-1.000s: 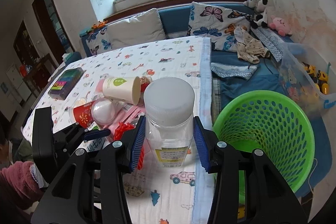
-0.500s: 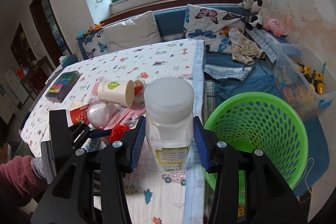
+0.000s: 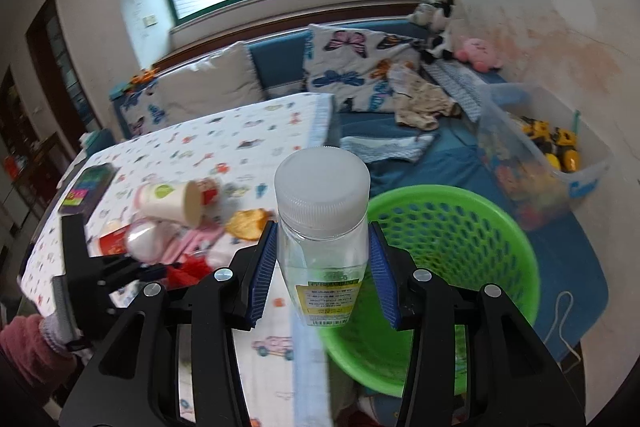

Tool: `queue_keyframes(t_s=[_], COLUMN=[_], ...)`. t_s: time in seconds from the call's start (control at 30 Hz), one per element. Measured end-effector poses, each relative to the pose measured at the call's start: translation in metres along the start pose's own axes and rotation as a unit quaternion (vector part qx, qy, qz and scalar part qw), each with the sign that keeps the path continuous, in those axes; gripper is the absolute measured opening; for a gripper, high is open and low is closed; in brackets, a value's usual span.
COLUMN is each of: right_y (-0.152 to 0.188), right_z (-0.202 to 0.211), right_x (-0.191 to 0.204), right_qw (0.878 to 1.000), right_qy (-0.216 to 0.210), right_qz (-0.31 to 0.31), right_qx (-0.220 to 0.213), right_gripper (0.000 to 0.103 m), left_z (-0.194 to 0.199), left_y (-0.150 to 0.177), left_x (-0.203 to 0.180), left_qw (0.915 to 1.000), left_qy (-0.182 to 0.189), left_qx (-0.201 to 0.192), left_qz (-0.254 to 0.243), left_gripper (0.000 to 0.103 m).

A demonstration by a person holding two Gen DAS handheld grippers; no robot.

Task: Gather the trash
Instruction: 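Carry the bottle and red net into the green basket and open both tools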

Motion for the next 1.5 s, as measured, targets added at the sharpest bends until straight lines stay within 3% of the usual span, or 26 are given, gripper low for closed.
queue_keyframes(t_s=[0.13,0.3,0.6,0.77,1.17,1.3,1.37,1.5], right_y=[0.008,0.030,0.066,0.071,0.073,0.077,0.079,0.084], right_z=[-0.010,-0.045,-0.078,-0.071,-0.015,0.002,0.008,0.018], right_x=[-0.024,-0.056,-0.081,-0.085,-0.096,-0.100,-0.102,-0.102], right_qw=[0.999,0.995,0.991,0.991,0.992,0.992,0.991,0.991], right_qy=[0.039,0.080,0.095,0.098,0.113,0.113,0.113,0.113], right_qz=[-0.009,-0.027,-0.047,-0.048,-0.052,-0.061,-0.064,-0.068], right_qx=[0.006,0.043,0.087,0.080,0.034,0.020,0.016,0.009], right_gripper=[0.046,0.046,0.048,0.060,0.071,0.074,0.074,0.075], left_z=[0.015,0.025,0.015,0.004,-0.040,-0.053,-0.058,-0.059], left_y=[-0.010,-0.029,-0.067,-0.086,-0.111,-0.114,-0.115,-0.113], left_x=[-0.001,-0.008,-0.037,-0.054,-0.106,-0.120,-0.126,-0.134], left_qw=[0.9996,0.9976,0.9941,0.9924,0.9895,0.9888,0.9884,0.9888], left_qy=[0.015,0.054,0.097,0.115,0.144,0.148,0.150,0.148], left_qx=[-0.020,-0.033,-0.041,-0.037,0.006,0.020,0.025,0.020], left_qz=[0.013,0.028,0.026,0.021,0.007,0.007,0.005,-0.001], left_gripper=[0.029,0.029,0.029,0.029,0.029,0.035,0.051,0.064])
Point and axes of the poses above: each gripper's, at about its wrist camera, not at the fingertips, and z roughly against the way its jaws point, x to its left, y to its underside, the point moved 2 cm from there along -z, roughly the way its jaws point
